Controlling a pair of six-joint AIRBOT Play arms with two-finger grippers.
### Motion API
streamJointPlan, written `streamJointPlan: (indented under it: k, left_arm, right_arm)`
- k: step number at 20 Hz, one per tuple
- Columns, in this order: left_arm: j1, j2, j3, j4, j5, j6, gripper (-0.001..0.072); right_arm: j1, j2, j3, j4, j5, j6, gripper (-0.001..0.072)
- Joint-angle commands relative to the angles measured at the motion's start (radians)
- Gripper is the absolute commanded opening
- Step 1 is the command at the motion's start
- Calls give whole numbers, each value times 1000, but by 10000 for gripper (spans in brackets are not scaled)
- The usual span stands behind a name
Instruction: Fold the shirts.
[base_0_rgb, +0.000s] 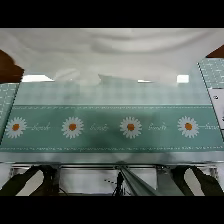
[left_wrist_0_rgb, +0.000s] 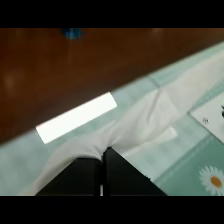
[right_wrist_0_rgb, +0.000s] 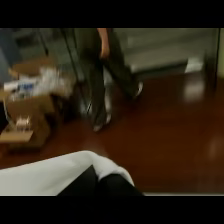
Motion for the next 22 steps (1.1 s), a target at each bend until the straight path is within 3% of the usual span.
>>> streamJointPlan:
  k: [1,3,6,9,11,14,18,22]
  left_arm:
    - [5,117,207,20,102,-52,20]
    - [5,213,207,165,116,-82,20]
    - [5,332,207,454,79,-185,19]
    - [5,367,204,472,-115,-326,19]
    - [5,365,149,464,-273,-375,19]
    - [5,364,-105,328,-373,-374,19]
    - [5,342,-500,299,-351,-264,19]
    - [-2,193,-733,298,-183,-171,19]
  right_arm:
    - [0,163,214,-186,-81,169,34]
    - [0,219,293,-397,-53,272,34]
    - [0,256,392,-643,189,362,34]
    - [0,255,412,-672,483,343,34]
    - [0,224,412,-671,660,284,34]
    - [35,130,397,-600,863,232,34]
    - [124,5,183,-642,857,199,34]
    - [214,-234,24,-721,811,193,34]
